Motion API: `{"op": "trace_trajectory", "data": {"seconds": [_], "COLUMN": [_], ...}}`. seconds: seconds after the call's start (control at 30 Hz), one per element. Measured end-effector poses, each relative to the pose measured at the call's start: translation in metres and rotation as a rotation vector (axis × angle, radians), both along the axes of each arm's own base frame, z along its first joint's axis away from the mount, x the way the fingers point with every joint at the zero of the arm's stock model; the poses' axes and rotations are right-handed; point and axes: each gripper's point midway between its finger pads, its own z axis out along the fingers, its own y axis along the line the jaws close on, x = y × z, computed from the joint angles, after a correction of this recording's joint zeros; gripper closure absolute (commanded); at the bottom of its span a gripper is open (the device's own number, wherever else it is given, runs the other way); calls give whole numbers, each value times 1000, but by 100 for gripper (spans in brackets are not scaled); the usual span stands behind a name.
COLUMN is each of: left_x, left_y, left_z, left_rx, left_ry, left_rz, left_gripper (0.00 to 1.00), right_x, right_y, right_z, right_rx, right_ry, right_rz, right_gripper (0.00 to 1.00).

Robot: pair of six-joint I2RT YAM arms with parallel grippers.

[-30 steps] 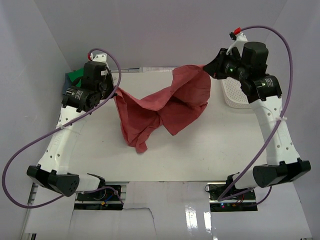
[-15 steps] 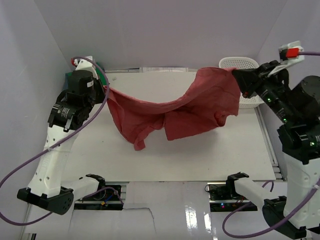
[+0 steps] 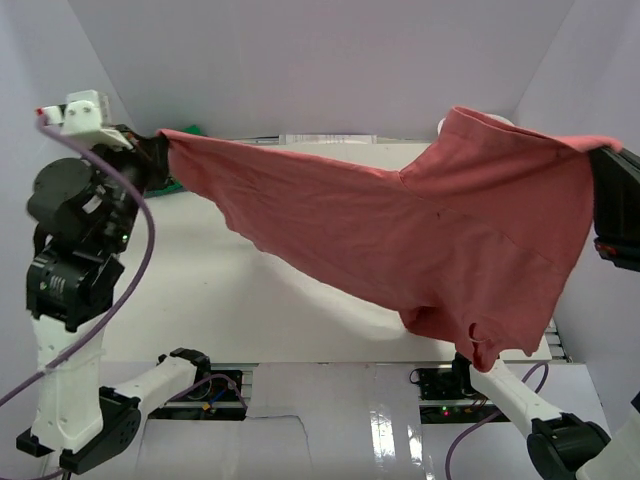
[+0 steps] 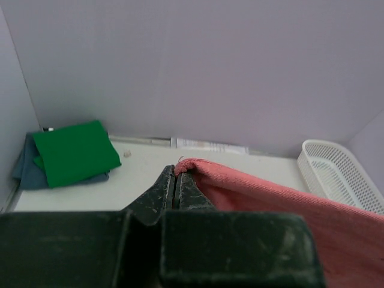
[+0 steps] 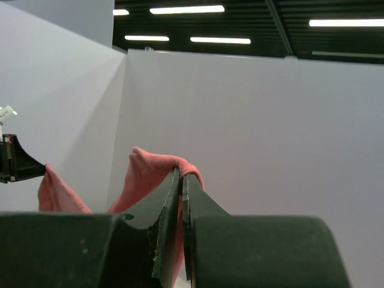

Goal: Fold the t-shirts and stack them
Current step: Flatten out the tshirt

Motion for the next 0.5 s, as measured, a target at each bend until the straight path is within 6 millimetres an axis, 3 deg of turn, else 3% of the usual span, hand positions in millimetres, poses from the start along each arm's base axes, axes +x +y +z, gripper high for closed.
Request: {"op": "trace_trajectory", "data": {"seconds": [0.07,0.2,0.37,0.5], "left_x": [-23,-60,-102,-114], "left_y": [8,19,29,33], "left_z": [34,67,76,79], "left_rx": [-22,-61,-93,-110], "left_ry": [-101,-228,-321,-346], "left_rz": [2,-5,-27,-29], "left_gripper": [100,100,100,100], "right_x": [-19,-51,-83,-100], "right_y": [-4,-10,-16,-15], "right_z": [10,20,19,21], "right_rx": [13,26,44,47], "right_ry": [-61,-154,-215,-244], "right_rz": [1,13,21,57], "right_gripper": [92,92,92,92]}}
